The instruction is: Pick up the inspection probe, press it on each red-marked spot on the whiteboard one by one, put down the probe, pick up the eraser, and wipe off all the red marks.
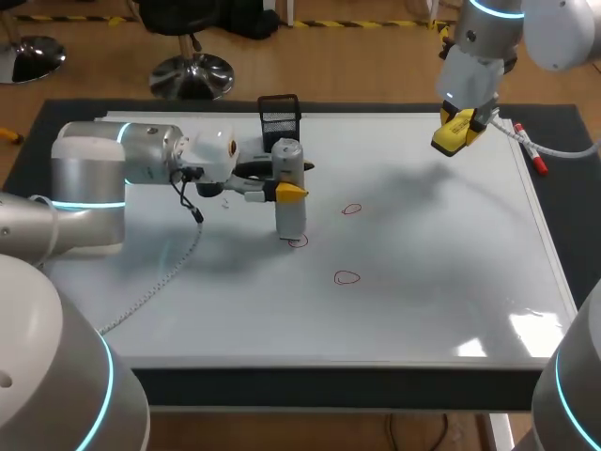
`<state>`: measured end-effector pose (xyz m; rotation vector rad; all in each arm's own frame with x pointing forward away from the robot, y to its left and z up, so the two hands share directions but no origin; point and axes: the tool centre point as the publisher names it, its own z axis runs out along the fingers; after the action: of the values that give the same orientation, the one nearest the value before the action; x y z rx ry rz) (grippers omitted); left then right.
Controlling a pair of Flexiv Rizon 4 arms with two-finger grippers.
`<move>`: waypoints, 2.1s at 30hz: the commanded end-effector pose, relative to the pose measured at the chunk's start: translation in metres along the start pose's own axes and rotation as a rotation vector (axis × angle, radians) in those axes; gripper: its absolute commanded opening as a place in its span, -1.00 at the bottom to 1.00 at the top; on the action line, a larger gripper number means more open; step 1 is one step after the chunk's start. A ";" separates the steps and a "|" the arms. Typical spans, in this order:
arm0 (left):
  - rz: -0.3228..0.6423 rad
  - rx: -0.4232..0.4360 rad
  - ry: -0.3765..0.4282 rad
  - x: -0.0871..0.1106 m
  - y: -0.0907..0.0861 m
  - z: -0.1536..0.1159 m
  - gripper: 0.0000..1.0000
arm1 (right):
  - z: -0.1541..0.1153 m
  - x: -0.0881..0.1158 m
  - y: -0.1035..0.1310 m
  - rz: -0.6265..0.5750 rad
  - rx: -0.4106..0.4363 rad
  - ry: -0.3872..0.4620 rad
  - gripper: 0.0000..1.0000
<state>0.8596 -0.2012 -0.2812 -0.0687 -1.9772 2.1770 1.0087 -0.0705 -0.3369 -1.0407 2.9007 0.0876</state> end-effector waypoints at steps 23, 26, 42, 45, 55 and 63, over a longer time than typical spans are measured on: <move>-0.008 0.007 0.070 0.000 0.016 0.002 -1.00 | -0.001 0.000 0.000 -0.001 0.003 0.002 -1.00; -0.007 0.005 0.072 0.000 0.016 0.002 -1.00 | -0.001 0.000 0.000 -0.001 0.003 0.002 -1.00; 0.037 0.013 0.045 0.004 -0.017 0.001 -1.00 | -0.001 0.000 0.000 -0.001 0.003 0.002 -1.00; 0.043 0.009 0.036 0.001 -0.027 -0.001 -1.00 | -0.001 0.000 0.000 -0.001 0.003 0.002 -1.00; 0.091 -0.056 -0.057 -0.034 -0.047 -0.034 -1.00 | -0.001 0.000 0.000 -0.001 0.003 0.002 -1.00; 0.117 -0.099 -0.165 -0.069 -0.057 -0.075 -1.00 | -0.001 0.000 0.000 -0.001 0.003 0.002 -1.00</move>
<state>0.9456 -0.1451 -0.2472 -0.0252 -2.2006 2.2290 1.0086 -0.0705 -0.3369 -1.0406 2.9006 0.0877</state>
